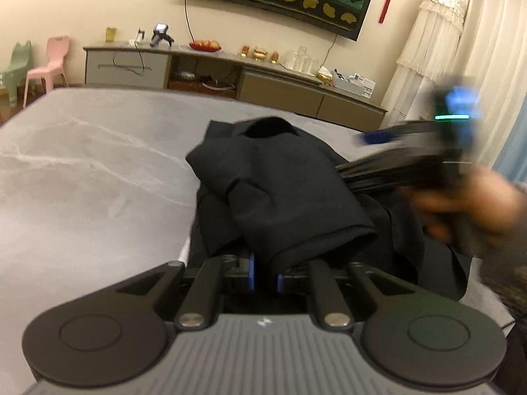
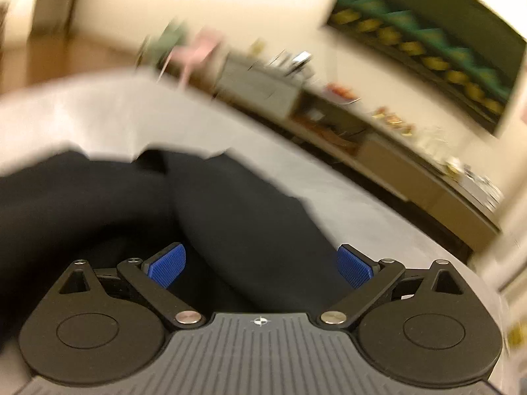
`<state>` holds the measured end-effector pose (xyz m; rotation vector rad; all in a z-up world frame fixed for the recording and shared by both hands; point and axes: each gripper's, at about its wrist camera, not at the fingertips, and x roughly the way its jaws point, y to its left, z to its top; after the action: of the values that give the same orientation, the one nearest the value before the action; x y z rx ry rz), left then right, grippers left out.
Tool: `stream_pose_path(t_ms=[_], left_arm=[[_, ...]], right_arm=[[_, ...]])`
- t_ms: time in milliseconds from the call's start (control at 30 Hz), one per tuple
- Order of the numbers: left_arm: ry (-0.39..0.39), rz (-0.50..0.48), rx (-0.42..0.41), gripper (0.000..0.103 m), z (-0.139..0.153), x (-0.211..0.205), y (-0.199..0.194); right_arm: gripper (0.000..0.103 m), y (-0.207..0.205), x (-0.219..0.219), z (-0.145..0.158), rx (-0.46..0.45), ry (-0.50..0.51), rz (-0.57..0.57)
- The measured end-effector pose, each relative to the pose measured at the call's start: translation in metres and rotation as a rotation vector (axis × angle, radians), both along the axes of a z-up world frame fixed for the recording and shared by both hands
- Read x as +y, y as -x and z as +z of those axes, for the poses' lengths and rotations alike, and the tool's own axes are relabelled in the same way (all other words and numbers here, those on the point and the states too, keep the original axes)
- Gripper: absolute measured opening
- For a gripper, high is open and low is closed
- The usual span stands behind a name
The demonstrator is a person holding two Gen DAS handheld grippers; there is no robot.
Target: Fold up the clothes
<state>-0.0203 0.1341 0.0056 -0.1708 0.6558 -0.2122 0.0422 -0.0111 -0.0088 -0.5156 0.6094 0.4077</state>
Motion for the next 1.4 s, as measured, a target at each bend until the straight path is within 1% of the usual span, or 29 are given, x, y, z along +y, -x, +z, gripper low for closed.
stream_pose_path(t_ms=[33, 67, 100, 133, 200, 267, 333, 367, 433, 500, 533, 600, 667, 767, 833, 867, 900, 933, 967, 1000, 1033, 1067, 1100, 1133, 1167, 1200, 1267, 1333, 1400], left_arm=[[-0.004, 0.015, -0.004, 0.008, 0.002, 0.004, 0.001], [-0.014, 0.033, -0.014, 0.006, 0.003, 0.008, 0.003], [-0.035, 0.071, -0.040, 0.005, 0.005, 0.012, 0.008], [-0.043, 0.113, -0.073, 0.005, 0.012, 0.022, 0.010], [-0.040, 0.183, -0.128, 0.004, 0.027, 0.043, 0.012], [-0.025, 0.213, -0.166, 0.004, 0.041, 0.058, 0.009], [-0.029, 0.215, -0.192, 0.004, 0.052, 0.063, 0.002], [-0.037, 0.211, -0.194, 0.004, 0.055, 0.061, -0.004], [-0.038, 0.203, -0.196, 0.004, 0.061, 0.055, -0.013], [-0.027, 0.196, -0.204, 0.003, 0.070, 0.049, -0.020], [-0.019, 0.188, -0.218, 0.003, 0.078, 0.048, -0.021], [-0.013, 0.175, -0.256, 0.003, 0.100, 0.045, -0.027], [0.008, 0.176, -0.288, 0.003, 0.125, 0.047, -0.037], [0.062, 0.235, -0.313, 0.003, 0.170, 0.054, -0.060], [0.037, 0.271, -0.285, 0.003, 0.183, 0.051, -0.090], [0.022, 0.289, -0.269, 0.004, 0.188, 0.049, -0.106], [-0.005, 0.282, -0.222, 0.005, 0.185, 0.044, -0.127], [-0.046, 0.238, -0.155, 0.007, 0.172, 0.038, -0.149], [-0.088, 0.188, -0.085, 0.014, 0.157, 0.031, -0.171], [-0.122, 0.179, -0.021, 0.013, 0.137, 0.026, -0.184], [-0.161, 0.190, 0.033, 0.013, 0.117, 0.023, -0.186], [-0.159, 0.175, 0.034, 0.018, 0.104, 0.023, -0.171], [-0.151, 0.156, 0.028, 0.030, 0.092, 0.023, -0.155], [-0.142, 0.138, 0.021, 0.040, 0.080, 0.024, -0.139], [-0.145, 0.130, 0.018, 0.057, 0.071, 0.026, -0.119], [-0.148, 0.124, 0.015, 0.064, 0.061, 0.027, -0.098], [-0.196, 0.118, 0.028, 0.072, 0.042, 0.027, -0.064], [-0.271, 0.112, 0.053, 0.076, 0.024, 0.022, -0.051], [-0.354, 0.121, 0.071, 0.080, 0.008, 0.016, -0.054]], right_arm=[[0.042, -0.019, 0.011, -0.011, 0.046, 0.031, -0.001], [0.020, -0.030, 0.010, -0.009, 0.062, 0.013, -0.022], [0.009, -0.032, 0.000, 0.006, 0.047, -0.046, -0.054], [0.004, -0.035, -0.011, 0.021, 0.031, -0.105, -0.086], [0.000, -0.034, -0.038, 0.055, -0.032, -0.223, -0.166], [0.000, -0.014, -0.093, 0.092, -0.134, -0.349, -0.271], [0.000, -0.001, -0.163, 0.109, -0.161, -0.495, -0.401], [0.001, 0.003, -0.196, 0.106, -0.167, -0.537, -0.473], [0.001, 0.004, -0.245, 0.075, -0.146, -0.514, -0.635], [0.001, 0.006, -0.295, 0.036, -0.048, -0.549, -0.791], [0.001, 0.011, -0.311, 0.019, -0.008, -0.578, -0.832], [0.001, 0.024, -0.323, 0.001, 0.023, -0.608, -0.840], [0.000, 0.031, -0.322, 0.010, 0.000, -0.627, -0.769], [0.000, -0.003, -0.339, 0.075, -0.135, -0.764, -0.727], [0.000, -0.021, -0.362, 0.105, -0.202, -0.830, -0.764], [0.000, -0.033, -0.373, 0.112, -0.210, -0.826, -0.792], [0.001, -0.046, -0.379, 0.113, -0.203, -0.795, -0.831], [0.002, -0.058, -0.379, 0.108, -0.181, -0.738, -0.880], [0.003, -0.068, -0.379, 0.097, -0.136, -0.674, -0.918], [0.005, -0.079, -0.378, 0.081, -0.058, -0.621, -0.931], [0.012, -0.085, -0.378, 0.065, 0.024, -0.610, -0.923], [0.017, -0.072, -0.374, 0.052, 0.059, -0.641, -0.902], [0.039, -0.049, -0.370, 0.040, 0.054, -0.689, -0.872], [0.065, -0.027, -0.363, 0.031, 0.049, -0.722, -0.835], [0.073, 0.001, -0.354, 0.023, 0.042, -0.734, -0.788], [0.078, 0.033, -0.338, 0.012, 0.034, -0.729, -0.728], [0.081, 0.074, -0.305, -0.005, 0.055, -0.677, -0.599], [0.085, 0.095, -0.269, -0.019, 0.099, -0.591, -0.467], [0.085, 0.097, -0.237, -0.026, 0.104, -0.457, -0.365]])
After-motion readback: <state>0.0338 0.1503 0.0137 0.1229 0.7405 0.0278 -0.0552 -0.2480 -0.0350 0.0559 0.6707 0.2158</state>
